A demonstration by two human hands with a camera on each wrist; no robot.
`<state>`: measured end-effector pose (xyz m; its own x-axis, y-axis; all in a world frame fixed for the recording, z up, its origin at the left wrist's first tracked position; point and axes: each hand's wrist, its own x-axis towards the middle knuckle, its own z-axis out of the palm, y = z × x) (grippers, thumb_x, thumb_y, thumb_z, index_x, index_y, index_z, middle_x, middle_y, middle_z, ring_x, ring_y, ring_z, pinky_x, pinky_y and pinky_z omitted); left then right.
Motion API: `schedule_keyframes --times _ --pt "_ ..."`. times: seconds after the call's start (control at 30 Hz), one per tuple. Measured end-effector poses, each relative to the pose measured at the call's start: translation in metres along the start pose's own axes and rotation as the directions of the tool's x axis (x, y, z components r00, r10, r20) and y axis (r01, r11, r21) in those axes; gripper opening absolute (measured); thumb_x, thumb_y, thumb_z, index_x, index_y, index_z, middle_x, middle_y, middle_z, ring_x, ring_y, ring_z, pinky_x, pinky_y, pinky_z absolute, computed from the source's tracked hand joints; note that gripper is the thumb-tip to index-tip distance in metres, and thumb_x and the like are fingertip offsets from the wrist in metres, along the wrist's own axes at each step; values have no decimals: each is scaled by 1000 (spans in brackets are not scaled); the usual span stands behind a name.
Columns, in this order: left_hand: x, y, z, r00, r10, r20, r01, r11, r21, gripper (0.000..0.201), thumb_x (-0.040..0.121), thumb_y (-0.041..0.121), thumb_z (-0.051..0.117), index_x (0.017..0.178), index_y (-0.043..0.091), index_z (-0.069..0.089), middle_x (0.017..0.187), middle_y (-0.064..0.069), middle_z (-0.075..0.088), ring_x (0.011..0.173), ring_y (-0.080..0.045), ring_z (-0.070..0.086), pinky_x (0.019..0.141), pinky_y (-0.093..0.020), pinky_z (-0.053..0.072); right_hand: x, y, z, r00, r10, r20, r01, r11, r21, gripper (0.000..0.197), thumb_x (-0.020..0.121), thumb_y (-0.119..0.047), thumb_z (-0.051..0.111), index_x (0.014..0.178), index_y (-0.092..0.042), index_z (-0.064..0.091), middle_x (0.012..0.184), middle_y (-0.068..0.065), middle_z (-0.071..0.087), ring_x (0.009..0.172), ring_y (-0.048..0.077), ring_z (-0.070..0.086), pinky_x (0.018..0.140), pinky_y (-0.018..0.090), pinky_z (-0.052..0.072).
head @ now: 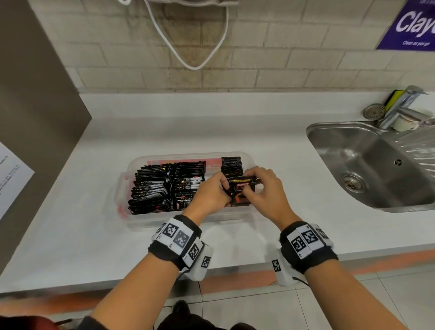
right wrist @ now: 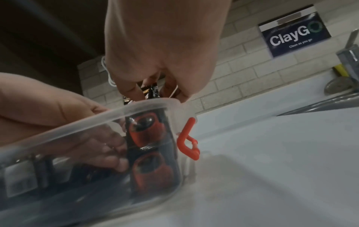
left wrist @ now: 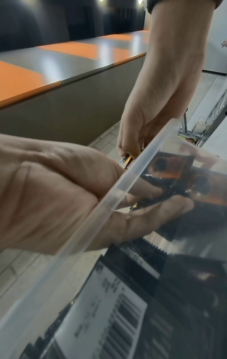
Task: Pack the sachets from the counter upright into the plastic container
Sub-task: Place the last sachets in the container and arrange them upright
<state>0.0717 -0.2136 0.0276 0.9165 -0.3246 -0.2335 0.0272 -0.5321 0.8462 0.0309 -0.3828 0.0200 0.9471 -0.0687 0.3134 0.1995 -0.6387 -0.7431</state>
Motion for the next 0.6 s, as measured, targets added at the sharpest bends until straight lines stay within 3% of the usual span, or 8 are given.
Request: schedule_keyframes --times 0.1,0.2,0.27,0.33,0.43,0.53,0.6 --pt "1 -2 1 999 -20 -30 19 999 -28 23 92 -6 58 96 15 52 75 -1 60 65 -16 71 60 -22 57 -3 2 4 999 -30 27 33 995 -97 31 80 -6 70 109 -14 68 110 2 54 109 20 44 93 15 35" --pt "2 -4 2 998 15 -64 -12 999 53 13 97 4 53 101 15 48 78 0 57 61 -10 61 47 -9 41 -7 -1 6 995 -67 80 78 988 -135 41 77 -19 64 117 -17 66 121 1 46 119 16 37 98 15 30" --pt "3 -6 3 997 34 -71 -28 996 83 9 99 10 52 103 16 47 79 0 56 63 -8 56 44 -8 37 -7 -6 4 988 -98 118 115 982 -152 45 78 -24 56 122 -19 65 130 3 47 125 17 36 101 19 31" --pt "4 -6 4 997 26 -79 -19 996 88 9 99 16 54 105 17 47 82 0 58 67 -9 56 47 -12 35 -7 -8 3 970 -123 208 165 966 -199 53 82 -28 47 132 -17 61 142 7 46 134 22 34 109 31 34" --pt "5 -6 5 997 -2 -80 9 996 91 12 99 19 56 108 18 47 87 -1 61 69 -9 58 53 -19 38 -8 -7 3 918 -86 388 239 899 -366 63 92 -28 33 153 -14 39 163 11 26 153 27 14 124 41 16" --pt "5 -6 3 997 -17 -78 24 996 89 4 101 19 48 105 17 47 82 -2 61 62 -9 58 44 -14 35 -7 -7 6 894 -36 447 250 867 -431 59 104 -26 31 160 -15 17 168 8 4 155 21 -7 126 38 0" --pt "6 -3 3 997 -23 -72 31 994 105 11 104 23 41 107 15 47 84 -4 61 64 -11 56 47 -20 36 -2 -10 7 896 -8 444 221 876 -429 60 107 -26 32 161 -14 9 168 7 -3 154 18 -13 126 35 -6"
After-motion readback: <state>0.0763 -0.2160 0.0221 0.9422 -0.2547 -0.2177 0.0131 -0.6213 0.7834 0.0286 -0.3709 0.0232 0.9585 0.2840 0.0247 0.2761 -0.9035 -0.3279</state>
